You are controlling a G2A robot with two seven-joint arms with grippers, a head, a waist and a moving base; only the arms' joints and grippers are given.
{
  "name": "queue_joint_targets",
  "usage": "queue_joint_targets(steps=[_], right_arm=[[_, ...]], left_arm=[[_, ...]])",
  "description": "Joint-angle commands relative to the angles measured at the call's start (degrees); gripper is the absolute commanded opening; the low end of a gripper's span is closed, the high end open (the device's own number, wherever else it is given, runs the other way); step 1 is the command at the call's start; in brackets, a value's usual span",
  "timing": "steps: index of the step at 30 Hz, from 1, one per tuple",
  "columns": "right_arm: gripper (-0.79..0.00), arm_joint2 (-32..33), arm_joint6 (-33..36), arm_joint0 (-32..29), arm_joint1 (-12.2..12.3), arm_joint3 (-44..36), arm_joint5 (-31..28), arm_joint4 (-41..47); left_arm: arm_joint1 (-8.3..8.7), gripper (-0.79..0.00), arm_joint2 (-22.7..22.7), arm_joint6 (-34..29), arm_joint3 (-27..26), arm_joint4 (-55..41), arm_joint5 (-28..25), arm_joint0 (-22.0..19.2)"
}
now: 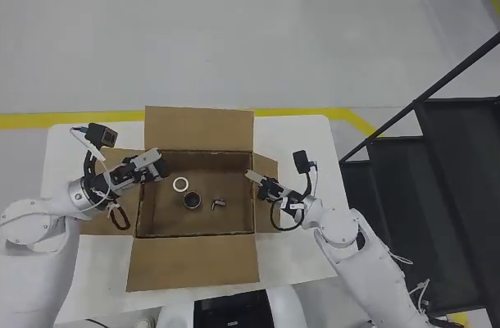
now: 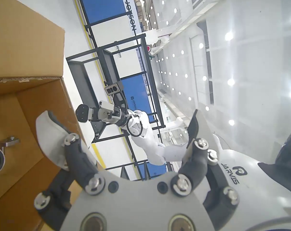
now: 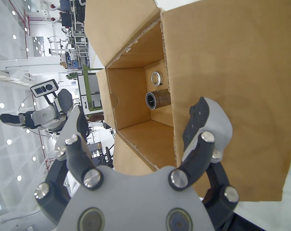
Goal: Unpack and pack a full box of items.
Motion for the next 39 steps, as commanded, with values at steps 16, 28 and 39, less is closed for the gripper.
queue_joint_targets(steps=[16, 28, 39], right_arm=[[0.000, -10.35, 5.15, 4.80, -0.04, -9.36, -0.67, -15.80], [0.000, -31.04, 15.46, 28.74, -4.96, 2.99, 20.29, -35.25], [0.000, -32.57, 17.07, 31.15, -5.92, 5.25, 22.21, -34.98]], left_arm=[[0.31, 0.000, -0.22, 0.24, 2.09, -3.42, -4.16, 2.03], [0.52, 0.000, -1.23, 0.01, 2.99, -3.45, -5.92, 2.14], [0.52, 0.000, -1.23, 0.01, 2.99, -3.45, -5.92, 2.14]])
